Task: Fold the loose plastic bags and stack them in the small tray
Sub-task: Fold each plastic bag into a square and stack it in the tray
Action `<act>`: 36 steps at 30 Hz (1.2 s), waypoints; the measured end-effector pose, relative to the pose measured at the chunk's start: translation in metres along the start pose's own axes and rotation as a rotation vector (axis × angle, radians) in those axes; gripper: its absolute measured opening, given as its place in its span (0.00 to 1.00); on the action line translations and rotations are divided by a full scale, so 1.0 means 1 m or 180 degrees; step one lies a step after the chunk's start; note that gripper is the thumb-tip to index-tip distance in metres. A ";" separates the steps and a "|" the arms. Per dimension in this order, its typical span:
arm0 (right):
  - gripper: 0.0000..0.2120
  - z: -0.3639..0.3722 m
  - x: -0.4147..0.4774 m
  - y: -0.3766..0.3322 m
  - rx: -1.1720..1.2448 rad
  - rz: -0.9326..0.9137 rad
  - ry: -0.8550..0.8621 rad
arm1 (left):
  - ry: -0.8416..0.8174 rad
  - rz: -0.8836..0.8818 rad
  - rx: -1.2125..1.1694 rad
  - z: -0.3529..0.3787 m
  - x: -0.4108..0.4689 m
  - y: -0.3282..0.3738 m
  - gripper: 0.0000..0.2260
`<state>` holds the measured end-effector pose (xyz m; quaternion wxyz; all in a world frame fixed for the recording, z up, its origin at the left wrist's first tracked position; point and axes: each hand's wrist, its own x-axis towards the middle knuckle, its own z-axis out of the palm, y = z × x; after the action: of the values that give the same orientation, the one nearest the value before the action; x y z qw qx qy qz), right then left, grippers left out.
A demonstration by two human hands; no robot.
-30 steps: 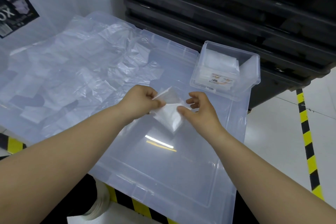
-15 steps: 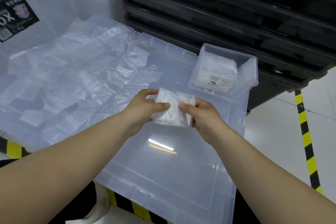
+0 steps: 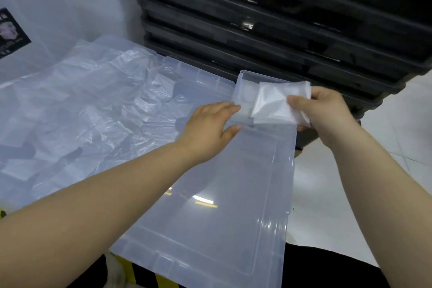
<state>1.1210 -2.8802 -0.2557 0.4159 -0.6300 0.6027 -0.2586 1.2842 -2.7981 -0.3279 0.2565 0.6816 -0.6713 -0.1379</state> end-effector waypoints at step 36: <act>0.08 -0.006 0.085 0.016 -0.1942 -0.0310 0.0499 | -0.0714 0.0152 0.1036 0.021 0.065 0.013 0.25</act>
<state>1.1195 -2.9632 -0.2812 0.1472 -0.7319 0.6519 -0.1333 1.2661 -2.8649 -0.3285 0.0698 0.6783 -0.7251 -0.0965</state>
